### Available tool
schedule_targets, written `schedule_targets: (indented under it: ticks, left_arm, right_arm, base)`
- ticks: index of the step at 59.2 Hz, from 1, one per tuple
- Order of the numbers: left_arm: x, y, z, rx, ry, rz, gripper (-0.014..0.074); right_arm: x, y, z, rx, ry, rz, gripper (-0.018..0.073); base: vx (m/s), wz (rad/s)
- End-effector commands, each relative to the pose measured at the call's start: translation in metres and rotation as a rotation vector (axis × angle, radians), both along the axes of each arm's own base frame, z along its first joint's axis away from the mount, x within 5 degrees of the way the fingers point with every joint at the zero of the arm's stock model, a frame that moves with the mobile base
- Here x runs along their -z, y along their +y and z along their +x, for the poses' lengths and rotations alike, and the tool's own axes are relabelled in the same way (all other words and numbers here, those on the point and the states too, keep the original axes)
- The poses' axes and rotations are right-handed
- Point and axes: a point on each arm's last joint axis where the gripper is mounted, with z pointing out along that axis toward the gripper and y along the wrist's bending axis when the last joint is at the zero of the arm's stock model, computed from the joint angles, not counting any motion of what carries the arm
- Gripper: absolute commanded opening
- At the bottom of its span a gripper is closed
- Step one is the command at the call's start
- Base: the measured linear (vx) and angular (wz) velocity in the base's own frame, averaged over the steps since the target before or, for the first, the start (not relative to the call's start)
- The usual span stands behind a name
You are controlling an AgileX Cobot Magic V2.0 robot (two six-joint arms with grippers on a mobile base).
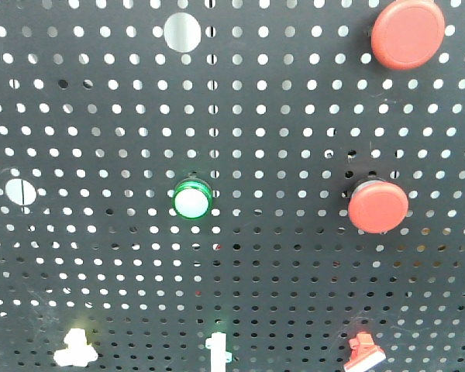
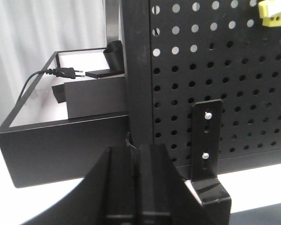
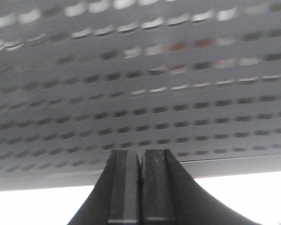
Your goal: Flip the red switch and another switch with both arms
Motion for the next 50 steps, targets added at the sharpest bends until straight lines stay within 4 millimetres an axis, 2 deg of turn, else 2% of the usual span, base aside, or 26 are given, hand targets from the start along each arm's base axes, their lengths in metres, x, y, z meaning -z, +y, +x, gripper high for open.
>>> schedule_targets:
  ticks: [1,50]
  left_arm:
    - [-0.0015,0.0001,-0.0004,-0.001,-0.075,-0.026,0.0003]
    - [-0.0015,0.0001,-0.0004,-0.001,-0.075,-0.026,0.0003]
  right_arm:
    - [-0.0075,-0.0023,0.0000,0.036,-0.102,-0.022,-0.0006]
    - [-0.0069,-0.0028,0.0000,0.044,-0.095,-0.028,-0.0006]
  base:
    - [0.00,0.00]
    - [0.00,0.00]
